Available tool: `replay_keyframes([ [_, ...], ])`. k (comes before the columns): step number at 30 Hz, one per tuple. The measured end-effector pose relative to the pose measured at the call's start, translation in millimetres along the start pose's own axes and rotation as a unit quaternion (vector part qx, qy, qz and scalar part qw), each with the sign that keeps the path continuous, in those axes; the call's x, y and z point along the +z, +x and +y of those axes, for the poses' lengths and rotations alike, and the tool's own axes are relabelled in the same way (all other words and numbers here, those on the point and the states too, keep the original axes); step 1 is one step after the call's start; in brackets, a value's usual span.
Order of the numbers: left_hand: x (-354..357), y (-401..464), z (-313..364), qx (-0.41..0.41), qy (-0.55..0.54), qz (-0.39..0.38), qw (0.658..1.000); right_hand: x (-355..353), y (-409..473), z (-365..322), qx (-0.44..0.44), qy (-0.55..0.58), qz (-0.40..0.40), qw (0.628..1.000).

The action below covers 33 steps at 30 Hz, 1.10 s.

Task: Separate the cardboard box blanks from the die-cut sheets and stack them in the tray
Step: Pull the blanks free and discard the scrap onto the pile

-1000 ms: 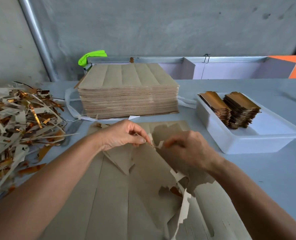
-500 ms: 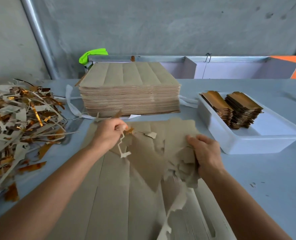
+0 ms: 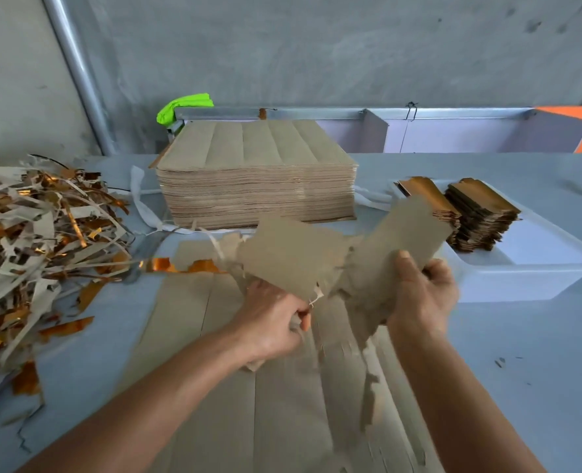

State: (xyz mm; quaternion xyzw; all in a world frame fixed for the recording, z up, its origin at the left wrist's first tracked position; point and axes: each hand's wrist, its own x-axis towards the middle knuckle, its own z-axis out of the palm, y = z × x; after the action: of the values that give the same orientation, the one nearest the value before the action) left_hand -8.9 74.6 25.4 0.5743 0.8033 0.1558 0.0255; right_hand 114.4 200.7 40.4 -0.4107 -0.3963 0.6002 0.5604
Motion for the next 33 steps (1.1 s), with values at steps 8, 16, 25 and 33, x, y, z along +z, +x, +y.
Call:
replay_keyframes([
  [8,-42,-6,-27,-0.060,-0.338,-0.130,0.930,-26,37,-29,-0.173,-0.291,-0.118,0.934],
  [16,-53,11,-44,-0.059,-0.439,-0.096,0.892,18,10,-11,-0.126,-0.566,-0.371,0.725],
  [25,-53,22,-45,-0.049,-0.602,0.012,0.797,46,-10,-5,-0.018,-0.589,-0.477,0.652],
  [33,-40,31,-41,-0.045,-0.128,-0.068,0.988,49,-22,-11,-0.104,-0.573,-0.475,0.660],
])
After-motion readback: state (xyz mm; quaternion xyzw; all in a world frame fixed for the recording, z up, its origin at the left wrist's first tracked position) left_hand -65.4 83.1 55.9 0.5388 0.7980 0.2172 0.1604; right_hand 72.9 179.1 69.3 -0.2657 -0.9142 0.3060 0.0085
